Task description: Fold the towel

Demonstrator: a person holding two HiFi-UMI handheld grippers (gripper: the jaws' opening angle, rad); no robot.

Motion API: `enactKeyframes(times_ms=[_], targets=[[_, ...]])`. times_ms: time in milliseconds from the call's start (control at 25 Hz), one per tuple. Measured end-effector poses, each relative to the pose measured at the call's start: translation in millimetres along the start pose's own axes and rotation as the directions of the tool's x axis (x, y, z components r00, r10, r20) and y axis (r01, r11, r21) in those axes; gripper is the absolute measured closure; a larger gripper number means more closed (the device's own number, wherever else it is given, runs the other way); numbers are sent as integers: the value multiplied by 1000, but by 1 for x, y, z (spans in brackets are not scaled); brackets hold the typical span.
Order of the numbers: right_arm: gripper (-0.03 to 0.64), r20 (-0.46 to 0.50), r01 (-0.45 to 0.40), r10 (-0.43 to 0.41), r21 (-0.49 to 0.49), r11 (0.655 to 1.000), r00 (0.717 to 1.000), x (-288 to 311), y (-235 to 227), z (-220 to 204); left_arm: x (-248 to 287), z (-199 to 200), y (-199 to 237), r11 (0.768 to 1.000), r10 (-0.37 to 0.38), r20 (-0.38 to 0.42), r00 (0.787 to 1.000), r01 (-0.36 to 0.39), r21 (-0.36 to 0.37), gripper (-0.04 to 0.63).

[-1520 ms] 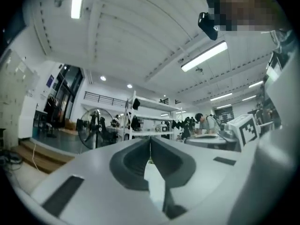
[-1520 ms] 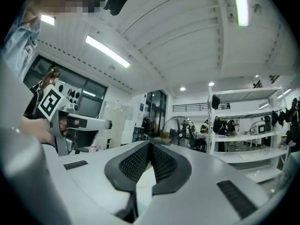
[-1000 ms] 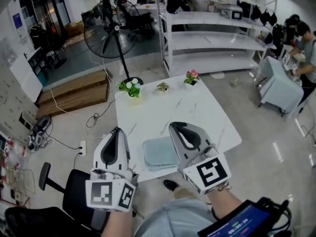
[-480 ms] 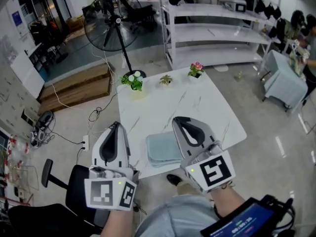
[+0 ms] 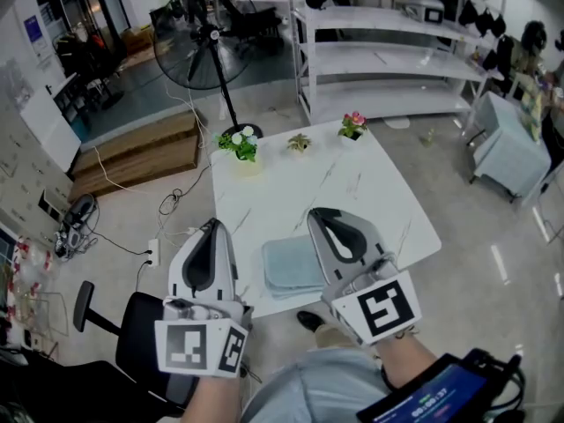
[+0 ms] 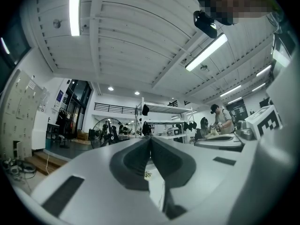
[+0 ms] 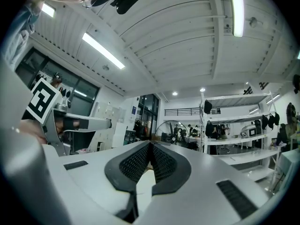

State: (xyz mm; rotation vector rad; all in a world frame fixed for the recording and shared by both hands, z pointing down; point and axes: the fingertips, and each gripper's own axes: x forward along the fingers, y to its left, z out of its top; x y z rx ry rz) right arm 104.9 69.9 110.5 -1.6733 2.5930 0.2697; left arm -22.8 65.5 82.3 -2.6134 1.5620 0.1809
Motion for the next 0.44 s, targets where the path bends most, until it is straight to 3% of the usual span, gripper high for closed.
enactKeyframes(times_ms=[440], targets=[[601,0,-3,3,-7,1000,1000,0,2,0,-1,-2,0,1000,0,2,1000,0,-7,588]])
